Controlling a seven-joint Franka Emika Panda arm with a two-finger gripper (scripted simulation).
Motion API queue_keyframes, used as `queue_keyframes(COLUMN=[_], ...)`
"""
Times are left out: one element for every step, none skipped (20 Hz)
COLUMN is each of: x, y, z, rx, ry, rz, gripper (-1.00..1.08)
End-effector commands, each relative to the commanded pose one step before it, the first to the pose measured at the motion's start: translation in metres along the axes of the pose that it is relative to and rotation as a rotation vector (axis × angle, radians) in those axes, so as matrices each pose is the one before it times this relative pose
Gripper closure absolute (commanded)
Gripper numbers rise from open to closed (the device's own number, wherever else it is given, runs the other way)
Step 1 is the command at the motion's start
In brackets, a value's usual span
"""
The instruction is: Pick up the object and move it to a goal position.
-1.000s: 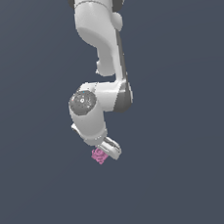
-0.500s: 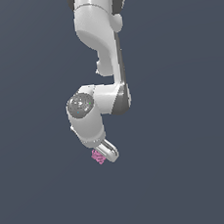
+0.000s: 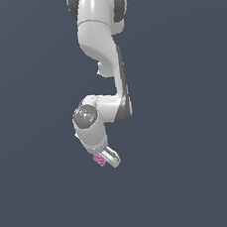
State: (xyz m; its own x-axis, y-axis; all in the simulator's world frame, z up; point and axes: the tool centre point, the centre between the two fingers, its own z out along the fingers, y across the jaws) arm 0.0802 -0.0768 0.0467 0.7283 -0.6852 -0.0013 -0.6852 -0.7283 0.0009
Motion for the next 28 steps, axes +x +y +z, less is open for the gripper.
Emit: queue_keyframes(x=[0.00047,0.00022,0.00035,0.00037,0.00012,0.00000,0.00000,0.00000,0.00000,0.00000,0.00000,0.00000,0.00000,0.00000,0.00000,-0.00007,-0.00006,-0.00017,-0.00029,-0.00041,-0.00053,-0.00065,-0.00078,-0.00091,-0.00103,-0.00123,-0.00130,-0.00143], y=[-0.00034,-0.00022,-0.00023,-0.00019,-0.00006,0.00000,0.00000,0.00000,0.00000,0.00000,0.00000,0.00000,0.00000,0.00000,0.00000,0.00005,0.00008,0.00025,0.00042,0.00058,0.00076,0.00093,0.00111,0.00129,0.00147,0.00155,0.00184,0.00203], z=[0.00694,0.00090,-0.00001,-0.00064,-0.00029,0.00000,0.00000,0.00000,0.00000,0.00000,0.00000,0.00000,0.00000,0.00000,0.00000,-0.00004,-0.00017,-0.00052,-0.00087,-0.00122,-0.00158,-0.00195,-0.00232,-0.00270,-0.00308,-0.00332,-0.00387,-0.00427], rx=[0.00096,0.00000,0.00000,0.00000,0.00000,0.00000,0.00000,0.00000,0.00000,0.00000,0.00000,0.00000,0.00000,0.00000,0.00000,0.00000,0.00000,0.00000,0.00000,0.00000,0.00000,0.00000,0.00000,0.00000,0.00000,0.00017,0.00000,0.00000], ry=[0.00120,0.00000,0.00000,0.00000,0.00000,0.00000,0.00000,0.00000,0.00000,0.00000,0.00000,0.00000,0.00000,0.00000,0.00000,0.00000,0.00000,0.00000,0.00000,0.00000,0.00000,0.00000,0.00000,0.00000,0.00000,-0.00041,0.00000,0.00000], rz=[0.00074,0.00000,0.00000,0.00000,0.00000,0.00000,0.00000,0.00000,0.00000,0.00000,0.00000,0.00000,0.00000,0.00000,0.00000,0.00000,0.00000,0.00000,0.00000,0.00000,0.00000,0.00000,0.00000,0.00000,0.00000,-0.00021,0.00000,0.00000], gripper=[-0.92,-0.92,-0.92,-0.92,-0.92,1.08,1.08,1.08,1.08,1.08,1.08,1.08,1.08,1.08,1.08,1.08,1.08,1.08,1.08,1.08,1.08,1.08,1.08,1.08,1.08,1.08,1.08,1.08])
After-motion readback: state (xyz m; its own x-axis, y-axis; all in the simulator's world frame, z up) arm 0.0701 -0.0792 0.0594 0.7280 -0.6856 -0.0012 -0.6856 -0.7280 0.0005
